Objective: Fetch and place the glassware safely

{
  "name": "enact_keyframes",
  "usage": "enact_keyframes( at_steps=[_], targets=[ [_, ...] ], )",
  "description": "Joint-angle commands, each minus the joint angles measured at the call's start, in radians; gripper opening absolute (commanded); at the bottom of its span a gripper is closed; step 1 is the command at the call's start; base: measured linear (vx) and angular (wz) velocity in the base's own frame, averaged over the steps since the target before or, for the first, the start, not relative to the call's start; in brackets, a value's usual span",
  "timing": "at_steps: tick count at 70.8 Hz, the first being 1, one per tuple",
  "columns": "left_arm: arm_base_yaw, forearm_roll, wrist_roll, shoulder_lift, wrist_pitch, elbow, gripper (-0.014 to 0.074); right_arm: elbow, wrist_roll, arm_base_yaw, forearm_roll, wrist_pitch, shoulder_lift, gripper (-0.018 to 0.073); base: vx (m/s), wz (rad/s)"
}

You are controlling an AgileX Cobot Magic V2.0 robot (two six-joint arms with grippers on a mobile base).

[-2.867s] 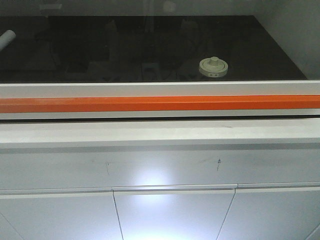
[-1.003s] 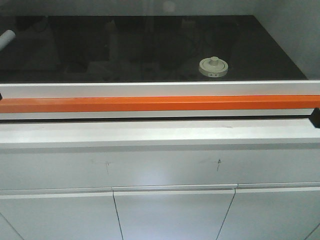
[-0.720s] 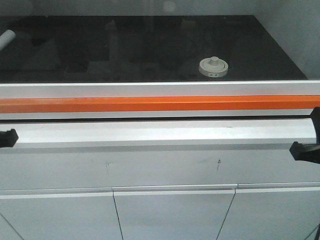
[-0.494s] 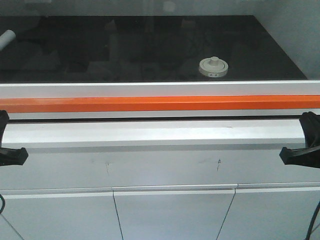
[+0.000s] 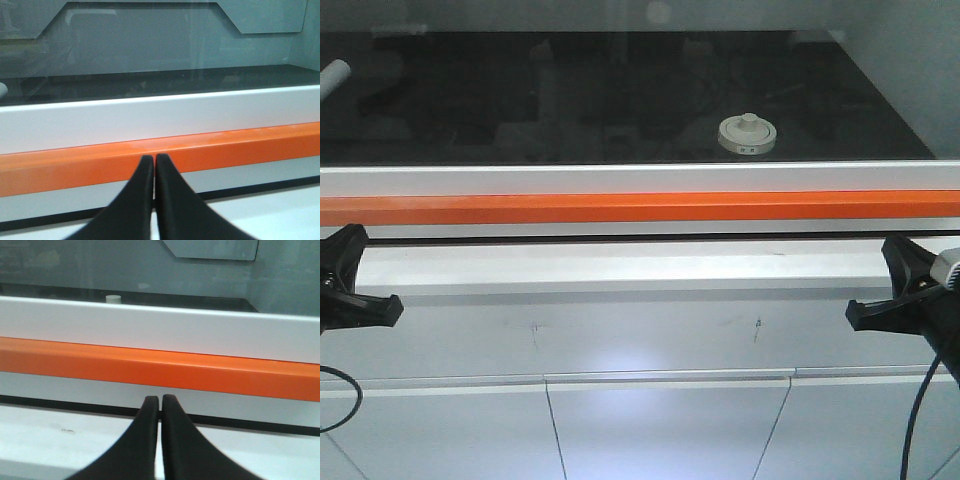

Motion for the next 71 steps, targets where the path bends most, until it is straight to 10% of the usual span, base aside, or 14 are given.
enact_keyframes(
  at_steps=[1, 71],
  targets=[
    [-0.004, -0.017, 0.022, 0.001, -0.105, -0.018, -0.0007, -0.025, -0.034, -0.004, 0.007, -0.12, 0.025, -0.0003, 0.0, 0.0],
    [-0.004, -0.044, 0.049, 0.006, -0.123, -0.018, -0.0007, -0.265, -0.028, -0.004, 0.015, -0.183, 0.349, -0.0003, 0.0, 0.0]
  ],
)
